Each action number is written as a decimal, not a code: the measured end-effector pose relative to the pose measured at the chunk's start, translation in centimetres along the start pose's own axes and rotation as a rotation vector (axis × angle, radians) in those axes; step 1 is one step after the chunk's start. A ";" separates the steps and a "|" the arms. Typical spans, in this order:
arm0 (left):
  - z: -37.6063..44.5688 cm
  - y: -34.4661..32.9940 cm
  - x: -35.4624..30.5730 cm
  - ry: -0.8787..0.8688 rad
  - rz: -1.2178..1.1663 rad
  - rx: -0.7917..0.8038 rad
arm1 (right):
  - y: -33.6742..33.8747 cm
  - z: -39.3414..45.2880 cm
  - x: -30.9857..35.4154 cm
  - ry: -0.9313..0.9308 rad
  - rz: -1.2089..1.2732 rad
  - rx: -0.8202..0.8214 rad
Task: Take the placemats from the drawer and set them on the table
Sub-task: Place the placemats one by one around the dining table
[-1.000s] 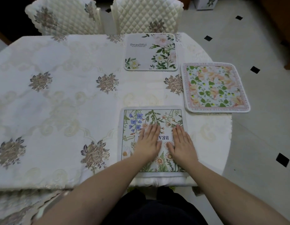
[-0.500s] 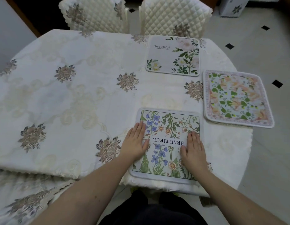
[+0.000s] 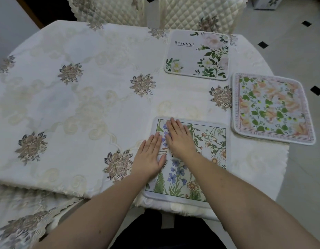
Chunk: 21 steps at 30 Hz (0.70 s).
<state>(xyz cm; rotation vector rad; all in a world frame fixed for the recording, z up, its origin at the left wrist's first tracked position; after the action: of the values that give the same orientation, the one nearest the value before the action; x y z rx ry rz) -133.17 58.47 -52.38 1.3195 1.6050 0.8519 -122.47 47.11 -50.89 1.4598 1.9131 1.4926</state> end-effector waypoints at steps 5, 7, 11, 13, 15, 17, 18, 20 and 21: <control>0.0 -0.3 0.1 0.016 0.001 -0.021 | 1.1 -0.6 -4.9 -0.091 -0.063 -0.029; 0.0 -0.4 0.1 0.013 -0.002 -0.014 | 1.4 -1.7 -6.9 -0.140 -0.058 -0.043; 0.0 -0.4 0.2 0.003 -0.017 0.010 | 1.3 -4.6 -10.2 -0.232 -0.023 -0.089; 0.0 -0.3 0.1 0.000 -0.012 0.027 | 1.0 -6.2 -11.3 -0.256 -0.009 -0.103; -0.1 -0.2 0.0 -0.002 -0.016 0.028 | 0.5 -7.7 -12.4 -0.282 -0.003 -0.109; -0.1 0.0 -0.2 -0.003 -0.015 0.020 | 0.1 -8.9 -13.1 -0.314 0.022 -0.128; -0.1 0.1 -0.2 -0.002 -0.007 0.024 | -0.1 -9.4 -13.3 -0.332 0.035 -0.135; -0.1 0.1 -0.2 -0.002 0.000 0.028 | -0.8 -10.5 -13.1 -0.364 0.048 -0.143; -0.1 0.1 -0.2 -0.005 -0.009 0.028 | -1.3 -11.0 -12.7 -0.378 0.052 -0.147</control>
<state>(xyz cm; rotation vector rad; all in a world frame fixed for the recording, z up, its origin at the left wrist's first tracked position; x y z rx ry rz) -133.19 58.29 -52.19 1.3319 1.6230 0.8236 -125.78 30.59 -51.62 1.5990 1.5223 1.2396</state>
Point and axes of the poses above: each hand's wrist, its own z-axis towards the middle knuckle, its own y-axis out of the back of the hand, x = y × z, the point moved 4 cm from there along z, towards the middle knuckle, and after that the axes turned 13 degrees about x, right-handed, at the moved point
